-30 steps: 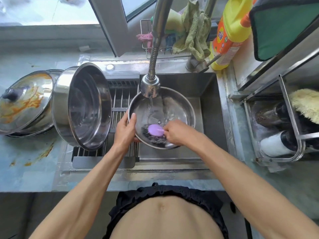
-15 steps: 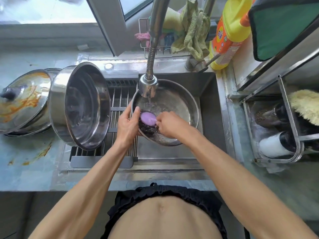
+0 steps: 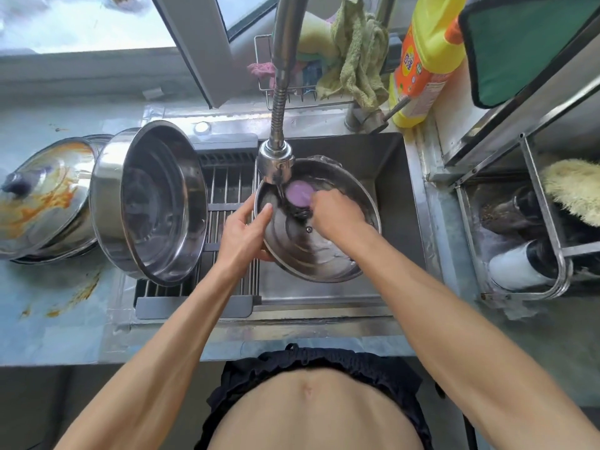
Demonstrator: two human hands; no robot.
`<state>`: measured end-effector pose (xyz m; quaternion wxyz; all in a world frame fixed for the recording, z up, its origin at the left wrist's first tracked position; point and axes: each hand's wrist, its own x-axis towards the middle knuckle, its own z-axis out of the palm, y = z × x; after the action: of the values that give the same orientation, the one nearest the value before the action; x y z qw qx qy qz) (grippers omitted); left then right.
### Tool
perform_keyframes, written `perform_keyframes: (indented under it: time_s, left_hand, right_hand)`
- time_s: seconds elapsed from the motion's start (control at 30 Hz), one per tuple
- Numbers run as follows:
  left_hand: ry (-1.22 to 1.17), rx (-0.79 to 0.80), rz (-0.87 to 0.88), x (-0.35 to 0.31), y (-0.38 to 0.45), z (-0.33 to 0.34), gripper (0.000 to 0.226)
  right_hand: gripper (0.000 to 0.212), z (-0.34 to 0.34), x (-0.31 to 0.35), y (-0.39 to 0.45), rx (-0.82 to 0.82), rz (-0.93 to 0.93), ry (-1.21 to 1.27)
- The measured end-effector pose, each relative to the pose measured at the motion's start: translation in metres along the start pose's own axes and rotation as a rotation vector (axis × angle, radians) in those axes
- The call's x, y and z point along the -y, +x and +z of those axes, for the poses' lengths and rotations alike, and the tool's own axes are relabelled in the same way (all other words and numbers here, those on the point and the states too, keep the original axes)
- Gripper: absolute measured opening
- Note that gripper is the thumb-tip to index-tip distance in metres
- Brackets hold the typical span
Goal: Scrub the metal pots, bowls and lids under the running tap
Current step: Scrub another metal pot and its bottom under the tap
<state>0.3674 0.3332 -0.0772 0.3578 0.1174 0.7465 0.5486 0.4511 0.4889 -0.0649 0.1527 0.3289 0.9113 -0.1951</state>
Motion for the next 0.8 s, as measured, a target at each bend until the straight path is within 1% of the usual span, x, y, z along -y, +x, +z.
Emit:
perform_keyframes:
  time_s: [0.07,0.13,0.17,0.23,0.3,0.33,0.37,0.43,0.5,0.57,0.6,0.67,0.73,0.8]
  left_hand:
    - [0.036,-0.017,-0.006,-0.003,0.006,-0.002,0.026]
    - [0.071,-0.056,-0.026,-0.004,0.01,-0.003,0.022]
    - [0.076,-0.079,-0.031,-0.005,0.011,-0.003,0.02]
    - [0.065,-0.121,-0.055,-0.004,0.011,-0.006,0.02]
    - [0.062,-0.123,-0.063,-0.003,0.009,-0.013,0.024]
    - [0.07,-0.096,-0.055,-0.002,0.007,-0.015,0.026]
    - [0.079,-0.058,-0.045,0.0,0.005,-0.017,0.028]
    - [0.093,0.006,-0.033,0.002,0.002,-0.017,0.031]
    - [0.1,0.028,-0.045,0.003,-0.001,-0.013,0.033]
    - [0.093,0.026,-0.042,0.002,-0.001,-0.006,0.032]
    - [0.097,0.013,-0.044,0.002,0.0,-0.003,0.031]
    - [0.12,-0.052,-0.048,0.002,0.004,-0.004,0.031]
    - [0.143,-0.108,-0.047,0.001,0.01,-0.007,0.03]
    - [0.167,-0.155,-0.028,0.002,0.015,-0.013,0.027]
  right_hand:
    - [0.027,0.004,0.01,0.001,0.079,-0.119,0.056]
    - [0.025,0.001,0.012,-0.004,0.23,-0.171,0.125]
    - [0.026,-0.001,0.011,-0.006,0.314,-0.176,0.121]
    - [0.034,-0.005,0.0,-0.008,0.449,-0.147,0.028]
    - [0.049,-0.008,-0.017,-0.009,0.506,-0.045,-0.127]
    - [0.053,-0.009,-0.027,-0.008,0.499,0.036,-0.164]
    - [0.052,-0.009,-0.033,-0.008,0.451,0.111,-0.162]
    - [0.04,-0.011,-0.037,-0.009,0.294,0.191,-0.146]
    - [0.037,-0.007,-0.032,-0.007,0.156,0.163,-0.118]
    - [0.034,0.004,-0.02,-0.003,0.057,0.061,-0.031]
    - [0.03,0.01,-0.012,0.0,0.049,0.003,0.034]
    - [0.019,0.017,0.004,0.001,0.108,-0.104,0.165]
    - [0.019,0.013,0.014,-0.003,0.227,-0.183,0.213]
    - [0.025,0.006,0.011,-0.008,0.368,-0.232,0.163]
